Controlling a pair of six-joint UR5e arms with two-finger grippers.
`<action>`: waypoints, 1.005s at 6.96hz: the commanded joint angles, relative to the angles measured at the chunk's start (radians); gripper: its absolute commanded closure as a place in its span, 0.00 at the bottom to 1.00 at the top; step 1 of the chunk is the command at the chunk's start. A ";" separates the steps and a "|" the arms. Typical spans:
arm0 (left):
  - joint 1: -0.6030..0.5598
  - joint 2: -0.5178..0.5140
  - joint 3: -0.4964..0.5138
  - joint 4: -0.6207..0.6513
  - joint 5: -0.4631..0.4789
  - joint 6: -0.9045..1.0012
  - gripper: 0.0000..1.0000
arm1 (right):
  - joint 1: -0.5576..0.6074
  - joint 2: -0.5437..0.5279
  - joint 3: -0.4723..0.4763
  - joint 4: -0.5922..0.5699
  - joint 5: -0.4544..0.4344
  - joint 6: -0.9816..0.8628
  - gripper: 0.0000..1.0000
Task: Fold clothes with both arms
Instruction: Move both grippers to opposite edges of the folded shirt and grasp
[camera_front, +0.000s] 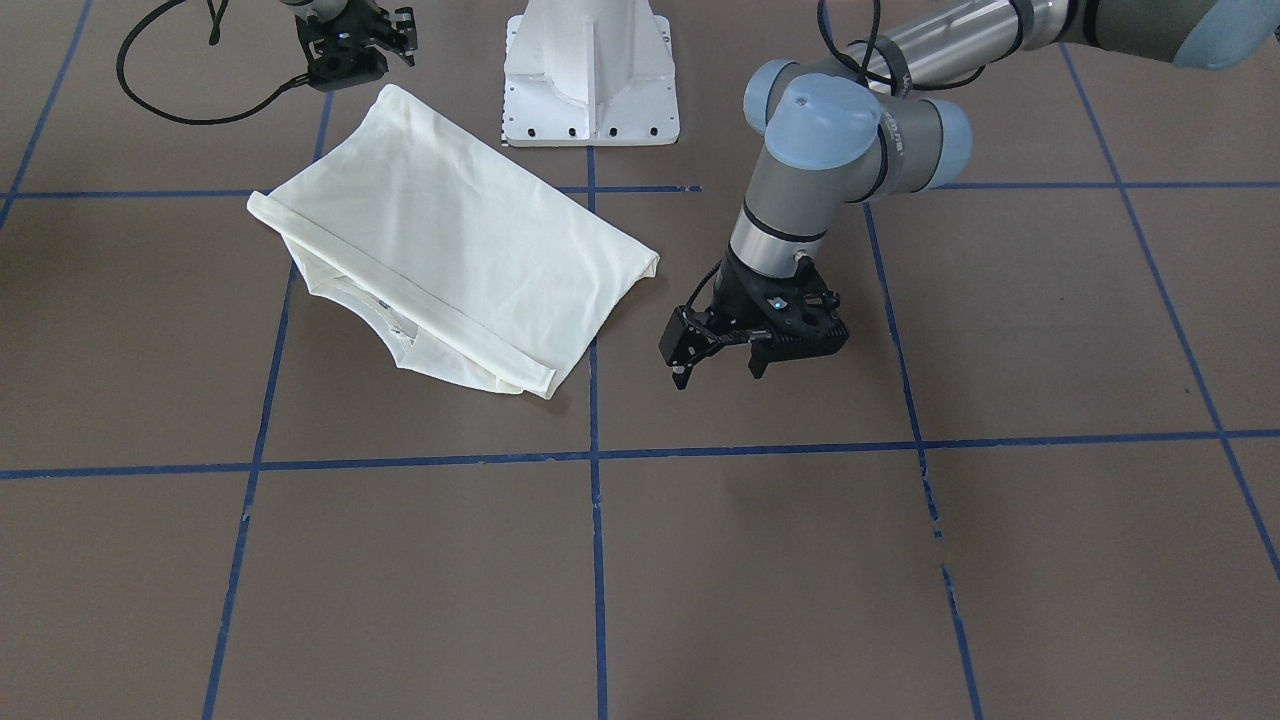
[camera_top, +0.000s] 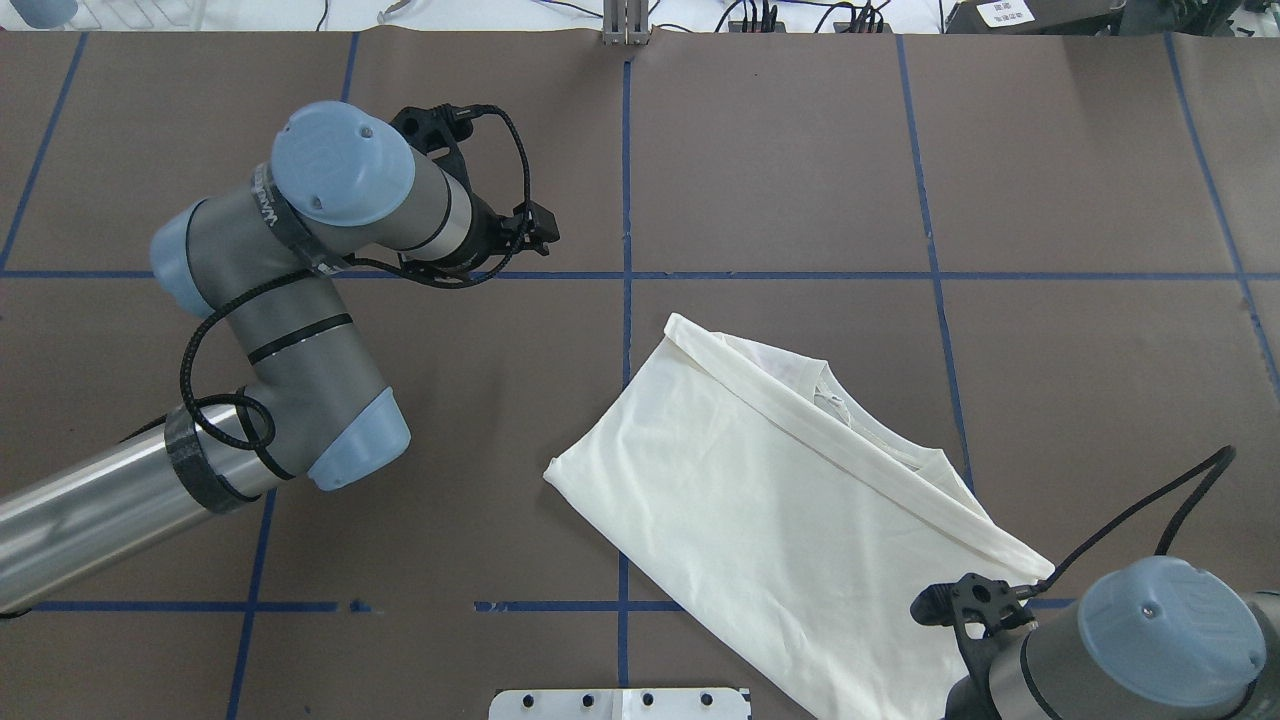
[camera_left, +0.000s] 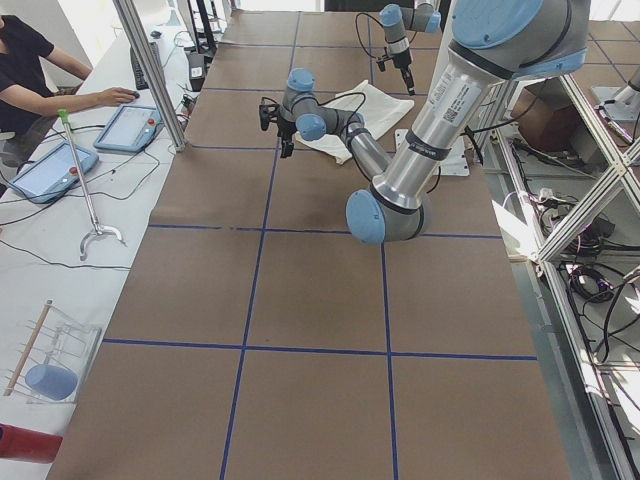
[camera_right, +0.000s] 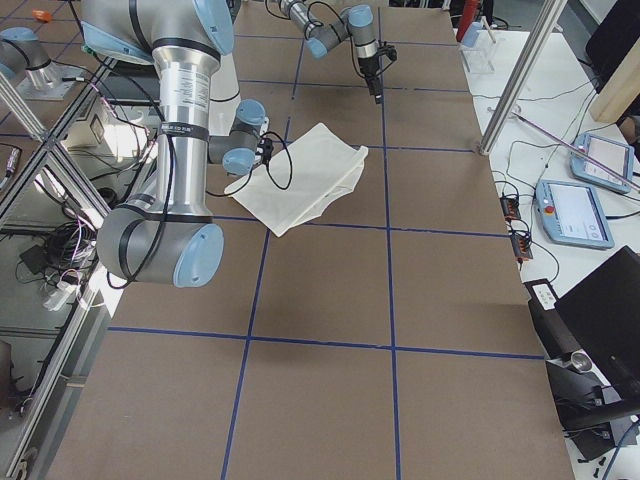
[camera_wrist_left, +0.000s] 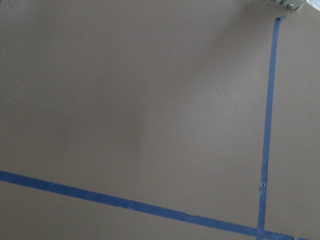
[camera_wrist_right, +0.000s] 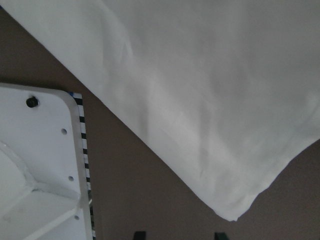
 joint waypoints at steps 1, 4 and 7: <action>0.109 0.089 -0.117 0.012 -0.040 -0.147 0.00 | 0.183 0.063 0.001 0.002 -0.008 0.001 0.00; 0.305 0.102 -0.125 0.040 -0.006 -0.383 0.07 | 0.391 0.157 -0.007 0.002 -0.008 0.001 0.00; 0.306 0.082 -0.102 0.024 0.029 -0.381 0.17 | 0.406 0.195 -0.051 0.002 -0.011 0.001 0.00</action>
